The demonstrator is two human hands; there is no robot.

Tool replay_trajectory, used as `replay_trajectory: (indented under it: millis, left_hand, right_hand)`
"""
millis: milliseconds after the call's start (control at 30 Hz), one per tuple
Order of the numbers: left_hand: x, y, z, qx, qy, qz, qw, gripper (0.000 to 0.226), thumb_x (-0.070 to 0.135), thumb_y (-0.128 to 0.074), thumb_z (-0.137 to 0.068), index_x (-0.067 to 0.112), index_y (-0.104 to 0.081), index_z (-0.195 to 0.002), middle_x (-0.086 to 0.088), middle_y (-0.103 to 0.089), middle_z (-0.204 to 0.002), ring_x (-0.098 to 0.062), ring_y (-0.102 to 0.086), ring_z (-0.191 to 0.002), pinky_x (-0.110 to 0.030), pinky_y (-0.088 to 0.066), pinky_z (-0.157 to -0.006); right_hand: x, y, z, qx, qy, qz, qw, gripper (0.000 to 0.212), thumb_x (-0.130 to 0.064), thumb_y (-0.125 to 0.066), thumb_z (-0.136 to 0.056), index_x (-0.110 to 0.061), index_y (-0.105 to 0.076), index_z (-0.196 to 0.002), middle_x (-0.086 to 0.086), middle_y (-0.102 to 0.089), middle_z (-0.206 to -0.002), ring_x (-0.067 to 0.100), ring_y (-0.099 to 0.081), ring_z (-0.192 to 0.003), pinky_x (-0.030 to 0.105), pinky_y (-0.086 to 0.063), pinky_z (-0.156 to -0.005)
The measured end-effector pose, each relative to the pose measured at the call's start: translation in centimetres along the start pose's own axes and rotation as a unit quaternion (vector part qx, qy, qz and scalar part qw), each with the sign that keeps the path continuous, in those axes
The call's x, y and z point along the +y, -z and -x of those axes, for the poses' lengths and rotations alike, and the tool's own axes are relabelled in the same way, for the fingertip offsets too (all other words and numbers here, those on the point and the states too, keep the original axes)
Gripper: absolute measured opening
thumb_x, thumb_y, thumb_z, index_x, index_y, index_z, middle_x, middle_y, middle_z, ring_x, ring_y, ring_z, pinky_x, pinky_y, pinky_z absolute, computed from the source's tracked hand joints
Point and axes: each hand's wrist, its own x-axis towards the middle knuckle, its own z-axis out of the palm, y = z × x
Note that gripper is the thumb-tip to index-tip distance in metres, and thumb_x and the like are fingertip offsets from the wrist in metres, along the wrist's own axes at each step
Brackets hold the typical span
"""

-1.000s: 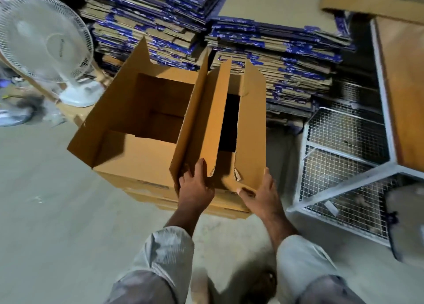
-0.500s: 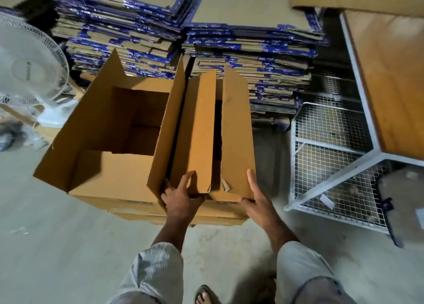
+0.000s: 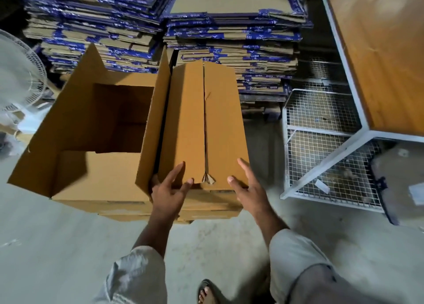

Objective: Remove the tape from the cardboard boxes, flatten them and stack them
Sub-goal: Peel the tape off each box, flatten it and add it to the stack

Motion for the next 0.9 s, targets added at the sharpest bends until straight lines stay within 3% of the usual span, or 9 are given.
replay_trajectory:
  millis: [100, 167, 267, 400, 533, 700, 800, 900]
  left_hand:
    - [2.7, 1.1, 1.0, 0.013, -0.018, 0.027, 0.999, 0.058, 0.080, -0.065, -0.074, 0.070, -0.051, -0.129, -0.008, -0.044, -0.149, -0.028, -0.051, -0.132, -0.058, -0.045, -0.110]
    - [4.8, 1.8, 2.0, 0.019, -0.028, 0.030, 0.999, 0.046, 0.063, -0.069, -0.086, 0.065, -0.055, -0.129, -0.013, -0.029, -0.158, -0.037, -0.036, -0.144, -0.060, -0.038, -0.115]
    - [7.3, 2.6, 3.4, 0.028, -0.044, 0.049, 0.997, 0.038, 0.051, -0.072, -0.089, 0.066, -0.059, -0.121, 0.000, -0.010, -0.164, -0.037, -0.025, -0.150, -0.059, -0.035, -0.117]
    - [10.6, 2.6, 5.6, 0.040, -0.077, 0.045, 0.995, 0.037, 0.048, -0.071, -0.091, 0.069, -0.054, -0.115, 0.001, -0.012, -0.165, -0.035, -0.020, -0.151, -0.055, -0.034, -0.117]
    - [13.9, 1.4, 7.9, 0.047, -0.137, 0.074, 0.987, 0.044, 0.040, -0.072, -0.092, 0.074, -0.052, -0.110, 0.001, -0.014, -0.164, -0.033, -0.019, -0.151, -0.054, -0.035, -0.117]
    - [19.3, -1.5, 9.4, 0.035, -0.208, 0.118, 0.970, 0.042, 0.037, -0.074, -0.090, 0.065, -0.060, -0.119, 0.001, -0.020, -0.160, -0.029, -0.021, -0.150, -0.049, -0.036, -0.117]
    - [23.4, -4.2, 10.0, 0.011, -0.258, 0.135, 0.956, 0.041, 0.036, -0.075, -0.090, 0.058, -0.064, -0.123, 0.004, -0.023, -0.155, -0.021, -0.023, -0.147, -0.046, -0.034, -0.119]
    - [27.2, -7.7, 11.0, -0.022, -0.297, 0.135, 0.945, 0.040, 0.038, -0.076, -0.090, 0.058, -0.064, -0.123, -0.001, -0.023, -0.158, -0.023, -0.023, -0.149, -0.043, -0.033, -0.120]
  right_hand:
    - [-1.5, 1.0, 0.4, -0.008, 0.009, -0.015, 1.000, 0.070, -0.072, -0.063, -0.083, -0.076, -0.025, -0.141, -0.018, -0.038, -0.156, 0.023, -0.053, -0.133, 0.058, -0.052, -0.103]
    - [-2.8, 1.9, 1.0, -0.008, 0.017, -0.025, 1.000, 0.072, -0.075, -0.063, -0.079, -0.076, -0.025, -0.141, -0.021, -0.035, -0.155, 0.026, -0.049, -0.139, 0.060, -0.051, -0.104]
    - [-4.6, 3.4, 2.2, 0.000, 0.031, -0.037, 0.999, 0.072, -0.074, -0.064, -0.080, -0.076, -0.026, -0.141, -0.013, -0.030, -0.163, 0.029, -0.046, -0.142, 0.065, -0.047, -0.105]
    - [-7.1, 6.4, 4.5, 0.031, 0.044, -0.025, 0.998, 0.069, -0.066, -0.067, -0.085, -0.075, -0.027, -0.141, -0.009, -0.029, -0.164, 0.031, -0.047, -0.140, 0.066, -0.047, -0.105]
    - [-9.3, 10.8, 6.7, 0.077, 0.086, 0.004, 0.993, 0.073, -0.075, -0.062, -0.081, -0.073, -0.026, -0.144, -0.011, -0.041, -0.153, 0.024, -0.052, -0.132, 0.063, -0.048, -0.105]
    - [-11.6, 17.5, 9.0, 0.146, 0.144, 0.020, 0.978, 0.067, -0.053, -0.066, -0.095, -0.059, -0.030, -0.151, -0.059, -0.023, -0.138, 0.015, -0.046, -0.141, 0.056, -0.046, -0.111]
    - [-12.3, 22.1, 10.5, 0.206, 0.152, 0.042, 0.966, 0.070, -0.056, -0.063, -0.090, -0.054, -0.031, -0.152, -0.043, -0.036, -0.148, 0.014, -0.054, -0.125, 0.057, -0.049, -0.107]
    - [-11.9, 27.1, 11.7, 0.257, 0.135, 0.052, 0.956, 0.069, -0.053, -0.061, -0.089, -0.053, -0.031, -0.152, -0.045, -0.030, -0.144, 0.017, -0.052, -0.136, 0.056, -0.049, -0.107]
